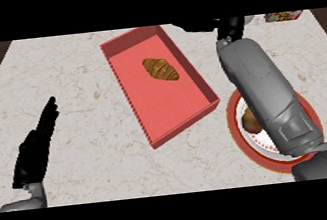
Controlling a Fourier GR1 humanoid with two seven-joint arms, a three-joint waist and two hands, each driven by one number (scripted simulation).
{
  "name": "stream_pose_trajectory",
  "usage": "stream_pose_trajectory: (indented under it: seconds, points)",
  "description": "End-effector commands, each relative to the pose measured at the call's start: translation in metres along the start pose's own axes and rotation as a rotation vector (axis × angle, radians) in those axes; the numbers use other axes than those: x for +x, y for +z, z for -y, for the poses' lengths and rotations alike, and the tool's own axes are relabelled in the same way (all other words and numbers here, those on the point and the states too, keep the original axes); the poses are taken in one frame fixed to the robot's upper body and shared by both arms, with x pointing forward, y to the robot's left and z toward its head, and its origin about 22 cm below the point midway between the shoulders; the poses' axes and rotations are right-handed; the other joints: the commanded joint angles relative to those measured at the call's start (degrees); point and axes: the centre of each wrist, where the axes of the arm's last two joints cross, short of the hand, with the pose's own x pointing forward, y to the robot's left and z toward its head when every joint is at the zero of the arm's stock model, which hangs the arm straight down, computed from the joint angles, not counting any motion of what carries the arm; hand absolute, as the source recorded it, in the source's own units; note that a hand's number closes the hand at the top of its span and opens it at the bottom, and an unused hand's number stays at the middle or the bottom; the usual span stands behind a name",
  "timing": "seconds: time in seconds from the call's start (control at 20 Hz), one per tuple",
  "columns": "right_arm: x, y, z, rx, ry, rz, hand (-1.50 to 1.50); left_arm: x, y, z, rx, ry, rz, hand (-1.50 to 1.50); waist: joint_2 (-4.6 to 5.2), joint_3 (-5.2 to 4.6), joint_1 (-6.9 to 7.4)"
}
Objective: Pick the croissant from the plate and place it in the cardboard box
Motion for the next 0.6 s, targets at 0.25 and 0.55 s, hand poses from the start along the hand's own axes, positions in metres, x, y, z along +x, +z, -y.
stream_pose_trajectory:
  seconds: [0.25,0.55]
  points:
    - [-0.05,-0.029,0.124,-0.132,-0.082,-0.001,-1.5,-0.011,0.009,-0.016,0.004,-0.003,-0.032,0.0,-0.67,-0.02,-1.9]
    - [-0.076,-0.015,0.198,-0.074,-0.056,0.012,-1.5,-0.004,-0.001,-0.003,0.036,-0.005,-0.026,0.0,-0.6,-0.04,-2.01]
